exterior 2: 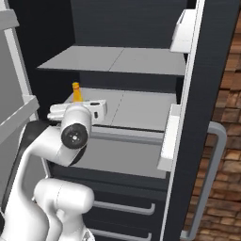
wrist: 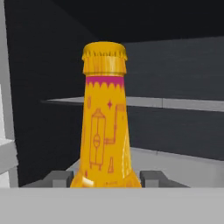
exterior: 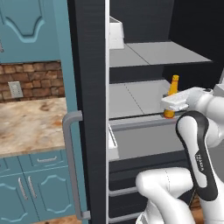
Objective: Place the beer and liquor on the top shelf of the fridge to keep them out of children's reach, and place the orange on lower shelves for easy access.
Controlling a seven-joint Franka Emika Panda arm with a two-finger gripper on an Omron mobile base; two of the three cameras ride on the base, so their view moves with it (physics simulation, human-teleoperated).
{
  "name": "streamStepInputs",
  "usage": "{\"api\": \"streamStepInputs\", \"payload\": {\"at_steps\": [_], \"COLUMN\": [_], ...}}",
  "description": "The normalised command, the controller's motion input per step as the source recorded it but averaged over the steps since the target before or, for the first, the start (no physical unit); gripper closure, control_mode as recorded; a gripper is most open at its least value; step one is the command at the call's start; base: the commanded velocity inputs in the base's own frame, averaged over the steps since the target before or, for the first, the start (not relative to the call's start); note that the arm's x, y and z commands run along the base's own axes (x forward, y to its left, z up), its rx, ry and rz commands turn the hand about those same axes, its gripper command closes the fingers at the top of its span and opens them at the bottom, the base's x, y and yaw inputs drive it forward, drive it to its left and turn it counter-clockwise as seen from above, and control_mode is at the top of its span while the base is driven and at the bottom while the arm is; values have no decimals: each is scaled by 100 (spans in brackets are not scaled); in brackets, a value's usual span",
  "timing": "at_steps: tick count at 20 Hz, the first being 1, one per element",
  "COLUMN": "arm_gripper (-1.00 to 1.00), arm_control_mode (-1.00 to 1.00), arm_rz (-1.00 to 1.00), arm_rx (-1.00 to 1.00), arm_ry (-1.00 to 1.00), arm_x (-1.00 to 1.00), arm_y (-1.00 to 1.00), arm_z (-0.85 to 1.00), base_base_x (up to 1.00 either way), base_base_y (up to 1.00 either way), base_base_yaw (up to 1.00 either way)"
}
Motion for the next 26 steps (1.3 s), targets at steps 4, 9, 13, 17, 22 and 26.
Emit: {"api": "streamStepInputs", "payload": {"at_steps": [4,9,13,17,22,26], "arm_gripper": [100,100,100,100,100,100], "arm_control_mode": [-100,-100,-100,-100,-100,-100], "arm_rz": [0,0,0,0,0,-1], "arm_rx": [7,4,-1,-6,-8,-8], "arm_ry": [-18,-8,0,0,-1,0], "arm_x": [38,34,26,22,19,21], "arm_y": [-15,-35,-17,-10,-8,-1], "arm_z": [78,64,57,51,55,43], "base_base_x": [0,0,0,0,0,0], "base_base_y": [0,0,0,0,0,0], "base_base_yaw": [0,0,0,0,0,0]}}
